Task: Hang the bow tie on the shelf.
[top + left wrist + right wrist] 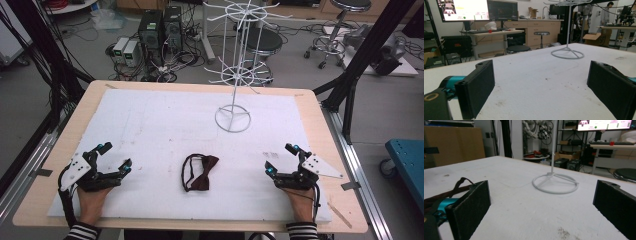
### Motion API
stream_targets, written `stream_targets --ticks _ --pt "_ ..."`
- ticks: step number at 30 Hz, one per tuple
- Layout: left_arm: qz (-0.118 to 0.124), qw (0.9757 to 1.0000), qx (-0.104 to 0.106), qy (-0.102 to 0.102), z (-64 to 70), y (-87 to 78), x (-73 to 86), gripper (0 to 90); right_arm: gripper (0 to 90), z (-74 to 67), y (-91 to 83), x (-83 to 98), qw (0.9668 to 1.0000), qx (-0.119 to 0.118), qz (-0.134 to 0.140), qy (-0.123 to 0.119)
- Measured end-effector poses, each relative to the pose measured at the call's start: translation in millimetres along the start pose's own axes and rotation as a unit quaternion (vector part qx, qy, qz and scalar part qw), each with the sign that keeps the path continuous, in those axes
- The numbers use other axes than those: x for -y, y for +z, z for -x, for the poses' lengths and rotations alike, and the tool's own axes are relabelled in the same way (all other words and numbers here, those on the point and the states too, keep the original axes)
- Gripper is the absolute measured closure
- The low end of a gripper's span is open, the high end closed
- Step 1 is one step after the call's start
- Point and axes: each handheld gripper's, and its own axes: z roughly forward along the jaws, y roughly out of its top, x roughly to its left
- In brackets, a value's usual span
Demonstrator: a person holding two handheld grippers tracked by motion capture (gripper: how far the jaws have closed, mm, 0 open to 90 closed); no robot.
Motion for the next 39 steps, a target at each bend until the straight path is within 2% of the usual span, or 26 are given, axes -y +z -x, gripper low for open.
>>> stream_targets --ticks 1,6,7,12,17,20,21,26,29,30,31,33,34,36,37,39 --pt "0.000 1.0000 0.000 0.000 0.0 0.1 0.0 8.1 0.6 1.1 0.7 -7.1 0.9999 -0.011 -0.003 -0.002" --pt "0.000 1.0000 0.000 -0.001 0.0 0.1 0.1 8.1 0.6 3.2 4.0 -22.9 0.9994 -0.027 -0.014 -0.019" --pt "0.001 1.0000 -0.001 -0.001 0.0 0.1 0.0 8.1 0.6 3.5 7.0 -32.0 0.9986 -0.040 -0.019 -0.027" --pt "0.001 1.0000 -0.001 -0.001 0.0 0.1 0.1 8.1 0.6 3.5 14.5 -47.4 0.9967 -0.058 -0.034 -0.044" --pt "0.001 1.0000 -0.001 -0.004 0.1 0.1 0.1 8.1 0.6 2.3 24.3 -62.3 0.9939 -0.085 -0.048 -0.051" --pt "0.001 1.0000 -0.001 -0.003 0.0 0.1 0.1 8.1 0.6 1.3 32.9 -74.3 0.9903 -0.105 -0.061 -0.066" --pt "0.002 1.0000 -0.001 -0.004 0.1 0.2 0.1 8.1 0.6 1.3 32.9 -74.3 0.9903 -0.105 -0.061 -0.066" --pt "0.002 1.0000 -0.001 -0.004 -0.1 0.2 0.1 8.1 0.6 -0.7 42.5 -82.4 0.9855 -0.126 -0.084 -0.077" --pt "0.001 1.0000 -0.001 -0.004 0.0 0.2 0.1 8.1 0.6 -3.0 51.1 -87.7 0.9806 -0.142 -0.101 -0.090" --pt "0.001 1.0000 0.000 -0.004 0.0 0.1 0.1 8.1 0.6 -3.0 51.1 -87.7 0.9806 -0.142 -0.101 -0.090" --pt "0.001 1.0000 0.000 -0.004 -0.1 0.2 0.1 8.1 0.6 -5.6 55.9 -91.2 0.9772 -0.151 -0.113 -0.097" --pt "0.001 1.0000 -0.001 -0.004 -0.1 0.2 0.1 8.1 0.6 -6.2 57.5 -92.1 0.9763 -0.156 -0.111 -0.100" --pt "0.001 1.0000 -0.001 -0.004 0.0 0.2 0.1 8.1 0.6 -8.3 62.1 -94.0 0.9735 -0.167 -0.120 -0.100" --pt "0.001 1.0000 0.000 -0.005 -0.1 0.2 0.1 8.1 0.6 -8.6 63.9 -94.4 0.9724 -0.169 -0.122 -0.103" --pt "0.001 1.0000 0.000 -0.004 -0.2 0.2 0.1 8.1 0.6 -9.9 69.1 -94.9 0.9697 -0.178 -0.127 -0.108" --pt "0.001 1.0000 0.000 -0.005 -0.2 0.2 0.1 8.1 0.6 -11.8 73.3 -95.3 0.9672 -0.187 -0.131 -0.110"
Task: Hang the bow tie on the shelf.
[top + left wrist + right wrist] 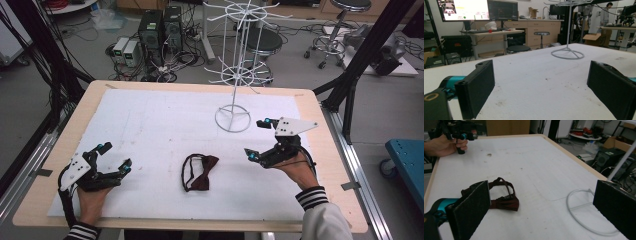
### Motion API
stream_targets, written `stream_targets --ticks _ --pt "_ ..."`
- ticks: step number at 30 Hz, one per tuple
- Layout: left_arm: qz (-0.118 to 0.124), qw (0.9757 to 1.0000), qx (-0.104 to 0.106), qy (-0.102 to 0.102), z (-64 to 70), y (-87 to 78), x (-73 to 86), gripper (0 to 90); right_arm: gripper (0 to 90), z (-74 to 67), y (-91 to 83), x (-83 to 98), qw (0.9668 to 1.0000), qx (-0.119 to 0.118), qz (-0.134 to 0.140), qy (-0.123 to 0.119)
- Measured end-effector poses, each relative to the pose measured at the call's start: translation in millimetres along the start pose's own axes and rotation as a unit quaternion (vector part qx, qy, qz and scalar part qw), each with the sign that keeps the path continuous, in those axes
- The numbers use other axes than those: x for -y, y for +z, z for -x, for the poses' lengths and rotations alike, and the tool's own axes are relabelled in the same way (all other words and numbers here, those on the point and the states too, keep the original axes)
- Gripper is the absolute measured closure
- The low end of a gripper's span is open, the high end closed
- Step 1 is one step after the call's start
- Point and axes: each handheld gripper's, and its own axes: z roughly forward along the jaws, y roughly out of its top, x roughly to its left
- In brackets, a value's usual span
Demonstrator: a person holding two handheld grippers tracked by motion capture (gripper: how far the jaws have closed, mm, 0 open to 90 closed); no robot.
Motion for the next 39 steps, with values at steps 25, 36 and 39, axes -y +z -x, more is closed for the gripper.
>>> stream_targets --ticks 25,36,39 --pt "0.000 1.0000 0.000 0.000 -0.1 0.0 0.0 8.1 0.7 -4.7 50.3 -31.3 0.9885 -0.123 -0.056 -0.067" --pt "0.000 1.0000 0.000 0.000 -0.4 -0.1 0.0 8.1 0.7 -11.1 72.3 -36.7 0.9784 -0.164 -0.081 -0.097" --pt "0.000 1.0000 0.000 0.000 -0.3 0.0 0.1 8.1 0.7 -13.1 78.4 -35.2 0.9754 -0.172 -0.091 -0.104"
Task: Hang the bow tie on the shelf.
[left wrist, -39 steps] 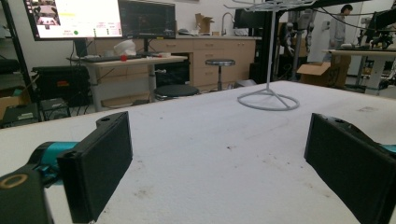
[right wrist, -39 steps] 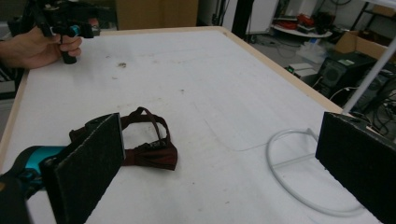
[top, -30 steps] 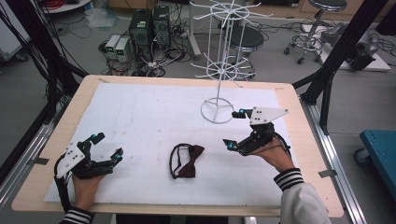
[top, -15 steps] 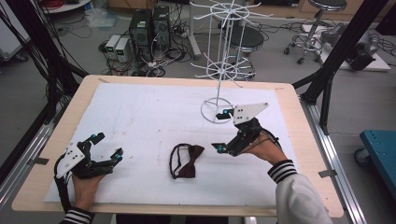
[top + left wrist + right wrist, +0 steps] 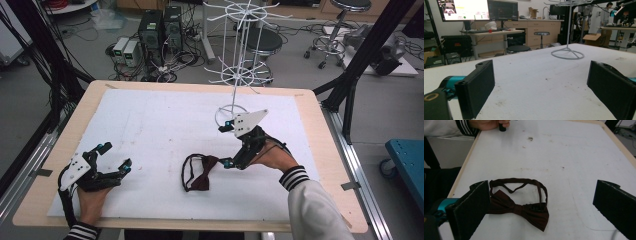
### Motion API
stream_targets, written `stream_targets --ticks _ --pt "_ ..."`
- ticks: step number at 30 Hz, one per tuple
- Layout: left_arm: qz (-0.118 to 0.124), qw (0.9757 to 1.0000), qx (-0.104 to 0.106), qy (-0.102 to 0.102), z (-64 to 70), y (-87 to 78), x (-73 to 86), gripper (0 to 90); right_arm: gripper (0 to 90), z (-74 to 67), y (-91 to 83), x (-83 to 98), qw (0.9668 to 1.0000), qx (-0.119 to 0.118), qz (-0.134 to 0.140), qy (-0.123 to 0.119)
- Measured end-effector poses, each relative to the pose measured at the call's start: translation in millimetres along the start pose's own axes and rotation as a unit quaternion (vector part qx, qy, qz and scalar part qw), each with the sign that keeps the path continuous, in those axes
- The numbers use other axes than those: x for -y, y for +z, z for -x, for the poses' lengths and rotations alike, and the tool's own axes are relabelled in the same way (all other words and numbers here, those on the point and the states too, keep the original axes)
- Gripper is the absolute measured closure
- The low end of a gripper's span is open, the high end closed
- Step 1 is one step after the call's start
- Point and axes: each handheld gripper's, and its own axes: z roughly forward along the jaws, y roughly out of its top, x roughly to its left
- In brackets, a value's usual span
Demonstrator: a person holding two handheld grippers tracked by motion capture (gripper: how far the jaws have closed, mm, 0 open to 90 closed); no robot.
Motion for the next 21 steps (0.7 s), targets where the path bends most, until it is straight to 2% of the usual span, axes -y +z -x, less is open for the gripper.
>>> stream_targets --ticks 3,11,14,21 --pt "0.000 1.0000 0.000 0.000 0.0 0.0 0.0 8.1 0.7 0.5 7.6 -0.4 0.9999 -0.013 -0.006 -0.003" --pt "0.000 1.0000 0.000 -0.001 0.0 0.0 0.0 8.1 0.7 2.1 19.5 -2.8 0.9992 -0.029 -0.022 -0.014" --pt "0.000 1.0000 0.000 0.000 -0.2 -0.1 0.0 8.1 0.7 2.6 29.3 -9.1 0.9978 -0.045 -0.040 -0.029" --pt "-0.001 1.0000 -0.001 -0.001 -0.2 -0.2 0.0 8.1 0.7 2.3 45.6 -12.8 0.9949 -0.065 -0.062 -0.046"
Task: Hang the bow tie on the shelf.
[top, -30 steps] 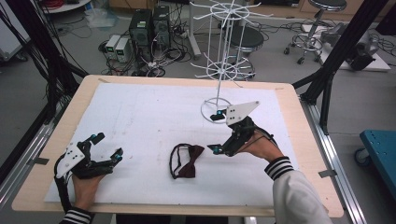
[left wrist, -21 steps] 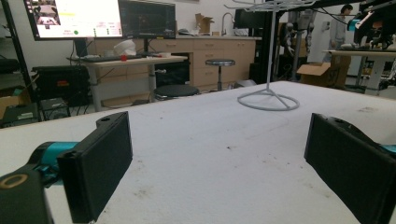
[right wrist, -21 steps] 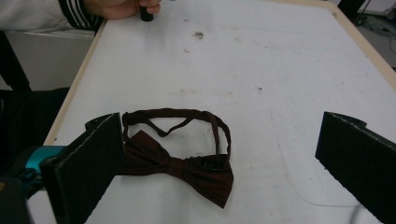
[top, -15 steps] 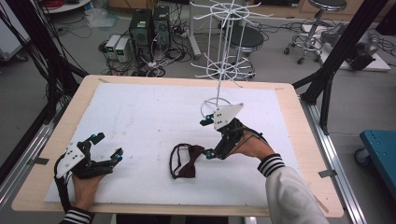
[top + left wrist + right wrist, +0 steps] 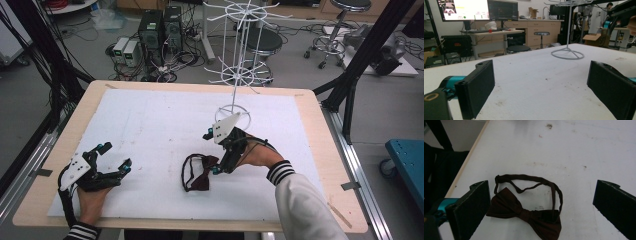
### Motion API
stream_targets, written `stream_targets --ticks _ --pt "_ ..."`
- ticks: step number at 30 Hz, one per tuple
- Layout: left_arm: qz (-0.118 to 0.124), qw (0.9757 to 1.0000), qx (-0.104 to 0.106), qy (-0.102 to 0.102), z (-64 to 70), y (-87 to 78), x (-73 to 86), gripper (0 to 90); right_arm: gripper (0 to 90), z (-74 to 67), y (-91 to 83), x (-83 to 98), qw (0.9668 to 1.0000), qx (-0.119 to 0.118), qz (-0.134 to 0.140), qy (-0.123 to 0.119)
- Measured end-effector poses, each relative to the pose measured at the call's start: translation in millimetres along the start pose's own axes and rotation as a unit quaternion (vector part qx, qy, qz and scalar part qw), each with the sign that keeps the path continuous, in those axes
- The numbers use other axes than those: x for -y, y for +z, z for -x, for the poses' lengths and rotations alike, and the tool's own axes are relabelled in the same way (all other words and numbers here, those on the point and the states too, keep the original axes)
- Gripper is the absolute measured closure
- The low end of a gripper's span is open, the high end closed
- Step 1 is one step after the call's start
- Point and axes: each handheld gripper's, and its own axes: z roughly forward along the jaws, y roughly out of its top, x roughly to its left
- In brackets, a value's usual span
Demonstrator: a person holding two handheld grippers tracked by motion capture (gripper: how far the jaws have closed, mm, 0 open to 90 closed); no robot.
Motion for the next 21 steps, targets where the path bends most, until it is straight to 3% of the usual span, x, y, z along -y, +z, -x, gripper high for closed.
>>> stream_targets --ticks 5,14,21 --pt "0.000 1.0000 0.000 -0.001 -0.1 0.0 0.0 8.1 0.7 -2.2 13.9 1.1 0.9993 -0.020 -0.031 -0.003" --pt "0.001 1.0000 0.000 -0.003 -0.1 0.0 0.0 8.1 0.7 -3.0 25.4 4.2 0.9978 -0.036 -0.054 -0.012" --pt "0.000 1.0000 0.000 -0.002 -0.1 -0.1 0.1 8.1 0.8 -3.7 35.5 7.3 0.9955 -0.065 -0.068 -0.011"
